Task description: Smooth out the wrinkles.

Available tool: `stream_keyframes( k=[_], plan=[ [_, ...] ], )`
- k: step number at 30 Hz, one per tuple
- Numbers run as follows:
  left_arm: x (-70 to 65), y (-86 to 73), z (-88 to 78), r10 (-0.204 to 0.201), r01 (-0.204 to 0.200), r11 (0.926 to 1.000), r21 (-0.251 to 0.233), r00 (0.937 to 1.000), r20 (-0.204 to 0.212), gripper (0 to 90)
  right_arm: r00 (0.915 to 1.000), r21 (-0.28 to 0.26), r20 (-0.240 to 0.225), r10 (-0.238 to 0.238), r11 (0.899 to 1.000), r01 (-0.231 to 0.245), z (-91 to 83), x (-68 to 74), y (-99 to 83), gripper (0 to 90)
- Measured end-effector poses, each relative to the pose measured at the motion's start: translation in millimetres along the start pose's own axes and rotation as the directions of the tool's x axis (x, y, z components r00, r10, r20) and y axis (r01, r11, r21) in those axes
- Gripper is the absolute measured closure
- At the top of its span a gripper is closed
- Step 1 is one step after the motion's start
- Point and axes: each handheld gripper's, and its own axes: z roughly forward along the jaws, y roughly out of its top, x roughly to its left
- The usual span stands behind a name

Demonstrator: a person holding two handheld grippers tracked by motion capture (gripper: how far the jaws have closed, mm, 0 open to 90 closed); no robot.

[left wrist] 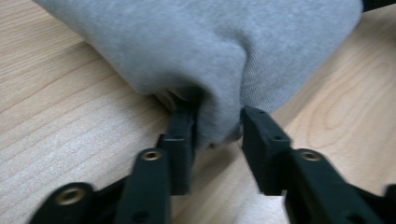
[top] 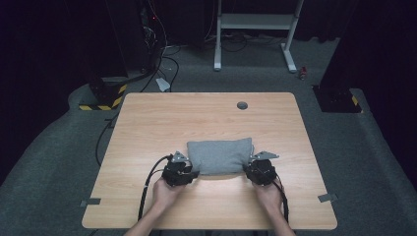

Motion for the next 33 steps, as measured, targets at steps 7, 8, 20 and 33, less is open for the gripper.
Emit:
stream_keyframes(
  k=[7, 8, 20, 33],
  plan=[
    [6.4, 9.0, -16.5, -0.078, 0.08, 0.9956, -0.049, 0.996, 0.043, 42.8, 0.9963, -0.042, -0.051, 0.068, 0.997, -0.071, -24.3, -4.2, -0.5, 55.4],
    [8.3, 10.6, -18.1, -0.083, 0.085, 0.9948, -0.055, 0.9956, 0.044, 41.5, 0.9956, -0.057, -0.061, 0.071, 0.996, -0.074, -28.0, -6.5, -0.3, 53.8],
    [42.0, 44.4, -11.6, -0.166, 0.166, 0.9857, -0.029, 0.9861, 0.006, 34.2, 0.9885, -0.108, -0.056, 0.14, 0.983, -0.146, -30.7, -24.8, 33.8, 44.3],
    [61.0, 68.3, 16.7, -0.274, 0.274, 0.9617, -0.003, 0.9617, 0.01, 32.8, 0.9758, -0.043, -0.022, 0.218, 0.975, -0.218, 6.2, -39.2, 65.2, 43.9]
  ],
)
